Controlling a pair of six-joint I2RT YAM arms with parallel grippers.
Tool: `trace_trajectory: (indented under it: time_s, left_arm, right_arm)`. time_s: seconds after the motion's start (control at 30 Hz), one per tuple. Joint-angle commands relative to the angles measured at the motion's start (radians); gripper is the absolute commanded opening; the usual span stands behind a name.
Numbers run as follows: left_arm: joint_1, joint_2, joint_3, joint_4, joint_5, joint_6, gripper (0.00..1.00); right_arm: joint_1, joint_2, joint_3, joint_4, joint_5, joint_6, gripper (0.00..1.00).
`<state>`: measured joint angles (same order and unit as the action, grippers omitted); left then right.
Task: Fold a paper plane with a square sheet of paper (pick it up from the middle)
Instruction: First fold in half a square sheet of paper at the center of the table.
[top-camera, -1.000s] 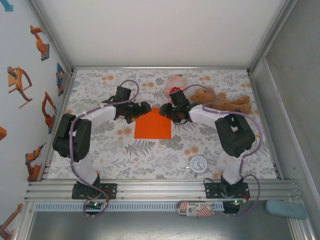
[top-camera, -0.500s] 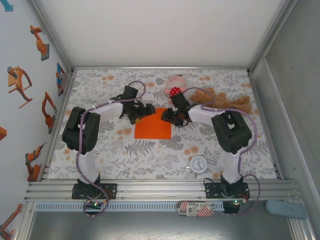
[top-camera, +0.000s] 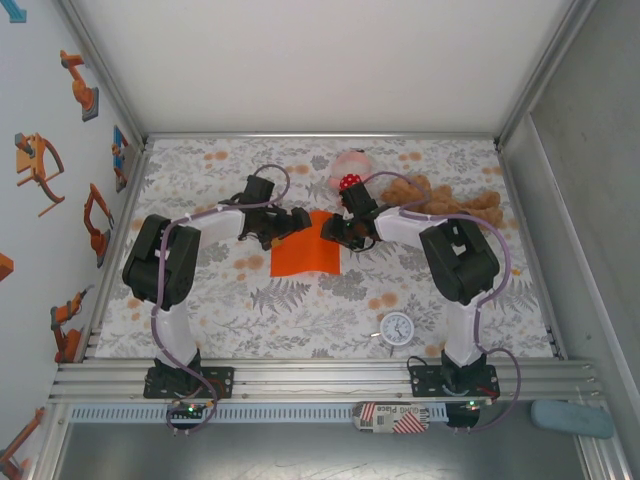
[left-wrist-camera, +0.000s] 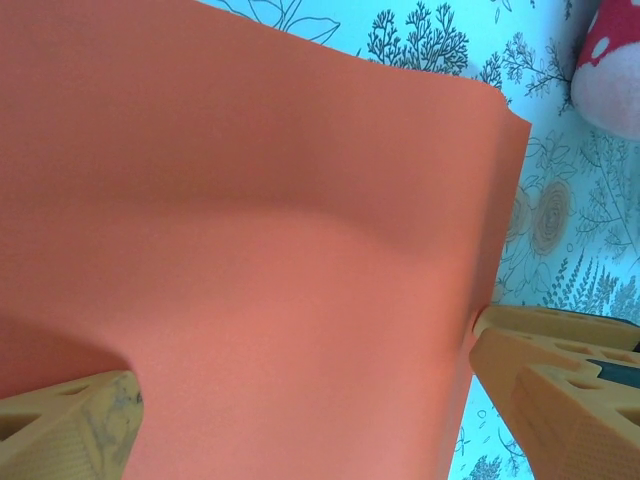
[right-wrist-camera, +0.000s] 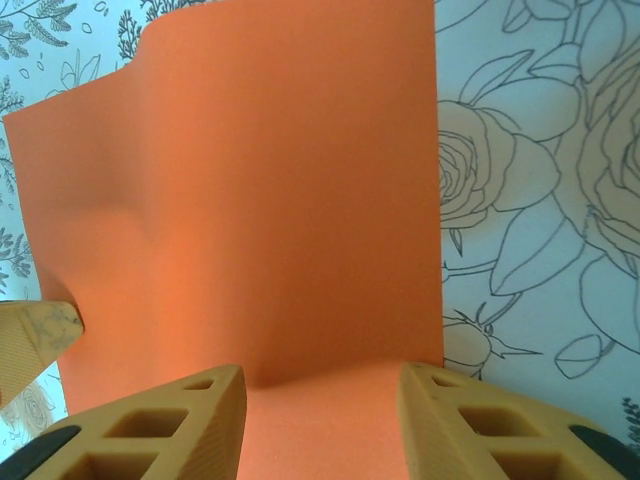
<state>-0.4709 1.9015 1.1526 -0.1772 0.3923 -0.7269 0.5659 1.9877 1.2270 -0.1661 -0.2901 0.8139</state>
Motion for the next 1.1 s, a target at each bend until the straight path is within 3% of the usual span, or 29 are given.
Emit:
trace_trajectory:
  time_s: [0.0,0.43,1.07]
  left_arm:
    - [0.008,0.011,-0.044,0.012,0.002,-0.016,0.96]
    - [0.014,-0.011,-0.064,-0.004,-0.013,-0.005,0.94]
    - [0.009,-0.032,-0.050,-0.043,-0.009,0.012,0.83]
  right_arm:
    - [-0.001,0.052,-0.002,-0.010,-0.028,0.004,0.43]
    - [0.003,0.126,0.000,0.155,-0.161,0.100,0.33]
    - [0.032,0.155,0.019,0.177,-0.214,0.111,0.27]
